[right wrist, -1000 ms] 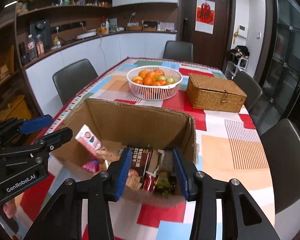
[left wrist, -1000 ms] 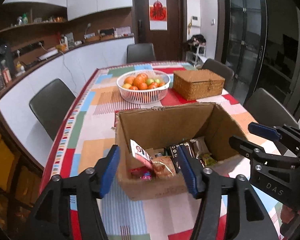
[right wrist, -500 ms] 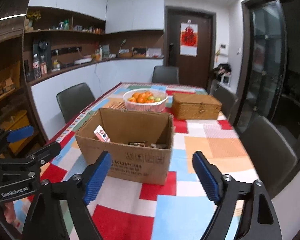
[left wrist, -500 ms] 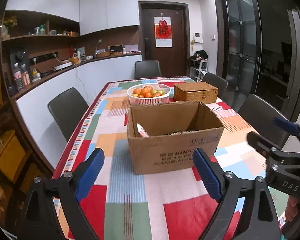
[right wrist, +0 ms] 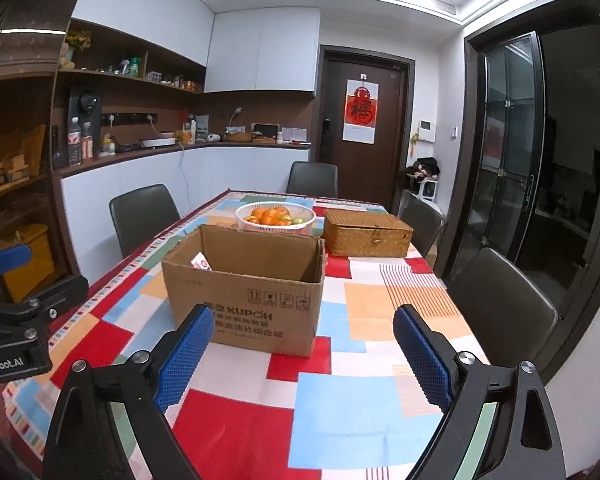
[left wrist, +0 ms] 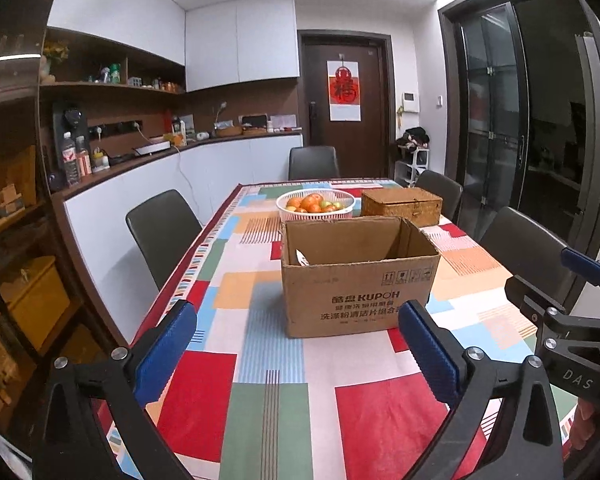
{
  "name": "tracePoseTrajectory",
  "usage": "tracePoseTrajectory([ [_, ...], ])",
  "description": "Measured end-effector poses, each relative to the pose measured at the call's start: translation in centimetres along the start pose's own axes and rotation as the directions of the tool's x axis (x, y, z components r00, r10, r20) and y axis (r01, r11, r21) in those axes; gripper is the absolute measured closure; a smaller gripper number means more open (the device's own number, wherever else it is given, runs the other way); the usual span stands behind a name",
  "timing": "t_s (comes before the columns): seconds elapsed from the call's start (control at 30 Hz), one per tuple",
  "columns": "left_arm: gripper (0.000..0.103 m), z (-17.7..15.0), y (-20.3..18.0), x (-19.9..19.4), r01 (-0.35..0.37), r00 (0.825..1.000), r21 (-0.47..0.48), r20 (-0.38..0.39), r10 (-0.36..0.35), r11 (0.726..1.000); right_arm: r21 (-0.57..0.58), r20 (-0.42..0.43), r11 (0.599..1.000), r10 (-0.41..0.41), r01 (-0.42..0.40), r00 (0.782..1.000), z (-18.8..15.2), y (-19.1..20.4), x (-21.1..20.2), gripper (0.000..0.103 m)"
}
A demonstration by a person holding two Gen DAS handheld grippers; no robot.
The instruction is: Organize snacks
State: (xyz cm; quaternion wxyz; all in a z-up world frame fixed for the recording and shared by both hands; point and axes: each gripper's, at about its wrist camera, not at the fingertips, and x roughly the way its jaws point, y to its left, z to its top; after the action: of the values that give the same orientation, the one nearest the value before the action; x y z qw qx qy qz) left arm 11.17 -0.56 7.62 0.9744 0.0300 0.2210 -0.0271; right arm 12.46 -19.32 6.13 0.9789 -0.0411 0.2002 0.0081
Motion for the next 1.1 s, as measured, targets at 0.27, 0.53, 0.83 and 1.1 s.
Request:
tracePoseTrajectory([
  [0.27, 0.000, -0.8, -0.1, -1.7, -0.030, 0.999, 0.003, 0.023, 0.030, 1.000, 0.008, 0.013, 1.000, 0.021, -0.021, 1.000, -1.0, -0.3, -1.7, 0.011],
  [0.53, 0.000, -1.0, -0.8, -2.8, -0.039, 0.998, 0.027, 0.046, 0.038, 0.999, 0.029, 0.009, 0.999, 0.031, -0.031, 0.999, -1.5, -1.2, -2.2, 0.011],
  [0.83, 0.000, -1.1, -1.2, -3.2, -0.050, 0.998, 0.038, 0.048, 0.048, 0.998, 0.044, 0.003, 0.999, 0.030, -0.030, 1.000, -1.9, -1.6, -2.6, 0.011],
  [1.1, 0.000, -1.4, -1.5, -3.5, -0.057, 0.997, 0.049, 0.051, 0.054, 0.997, 0.052, 0.002, 0.998, 0.029, -0.029, 1.000, -2.1, -1.8, -2.7, 0.011],
])
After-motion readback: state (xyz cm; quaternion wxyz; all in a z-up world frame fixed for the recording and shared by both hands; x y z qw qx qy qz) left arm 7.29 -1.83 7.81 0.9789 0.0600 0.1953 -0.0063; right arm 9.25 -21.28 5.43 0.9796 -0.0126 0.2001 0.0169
